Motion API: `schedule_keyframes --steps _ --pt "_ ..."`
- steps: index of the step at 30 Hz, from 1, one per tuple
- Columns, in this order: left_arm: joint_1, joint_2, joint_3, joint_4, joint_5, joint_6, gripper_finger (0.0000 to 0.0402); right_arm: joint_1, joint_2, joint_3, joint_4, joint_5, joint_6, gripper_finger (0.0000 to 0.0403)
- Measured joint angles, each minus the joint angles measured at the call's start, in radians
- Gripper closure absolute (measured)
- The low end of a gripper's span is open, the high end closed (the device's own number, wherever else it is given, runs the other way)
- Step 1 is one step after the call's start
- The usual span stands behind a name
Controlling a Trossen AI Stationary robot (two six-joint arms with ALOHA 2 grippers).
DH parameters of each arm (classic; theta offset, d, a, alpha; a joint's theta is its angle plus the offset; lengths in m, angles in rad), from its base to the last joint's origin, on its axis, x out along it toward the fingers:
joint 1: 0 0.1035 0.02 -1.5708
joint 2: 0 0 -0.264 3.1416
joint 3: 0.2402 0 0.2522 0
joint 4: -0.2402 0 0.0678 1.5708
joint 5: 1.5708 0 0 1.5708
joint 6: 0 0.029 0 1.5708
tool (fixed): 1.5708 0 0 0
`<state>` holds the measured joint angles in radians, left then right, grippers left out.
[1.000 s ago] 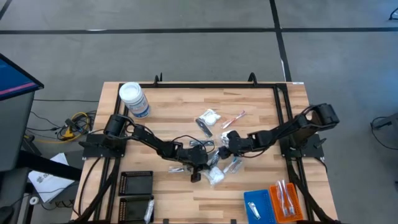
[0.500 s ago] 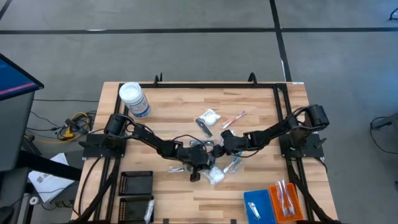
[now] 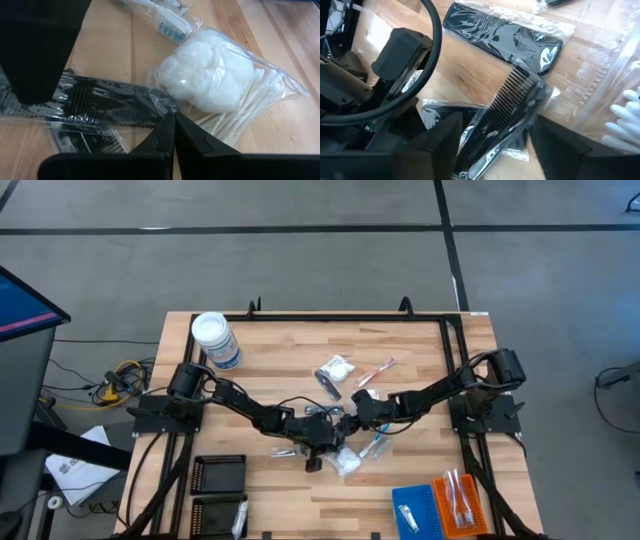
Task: Pick & Place Travel size toiletries
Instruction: Put the black comb into the top black bin
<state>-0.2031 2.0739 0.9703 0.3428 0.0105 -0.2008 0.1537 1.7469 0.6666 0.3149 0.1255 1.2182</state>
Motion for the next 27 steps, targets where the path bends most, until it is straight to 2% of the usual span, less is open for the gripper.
schedule_keyframes --steps 2,7,8,15,27 --pt "0.000 0.000 0.000 0.000 0.000 0.003 0.0399 -0.002 0.001 0.000 0.000 0.000 -0.013 0.0228" --pt "0.000 0.000 0.000 0.000 -0.002 0.013 0.0399 -0.011 0.023 0.000 0.027 0.031 -0.059 0.0366" --pt "0.000 0.000 0.000 0.000 -0.002 0.014 0.0399 -0.013 0.032 -0.001 0.043 0.033 -0.074 0.0384" --pt "-0.022 0.000 0.000 0.002 -0.040 0.042 0.0399 -0.023 0.085 0.006 0.097 0.036 -0.089 0.0400" --pt "-0.029 -0.010 -0.003 0.002 -0.056 0.046 0.0399 -0.024 0.043 0.000 0.082 0.029 -0.133 0.0402"
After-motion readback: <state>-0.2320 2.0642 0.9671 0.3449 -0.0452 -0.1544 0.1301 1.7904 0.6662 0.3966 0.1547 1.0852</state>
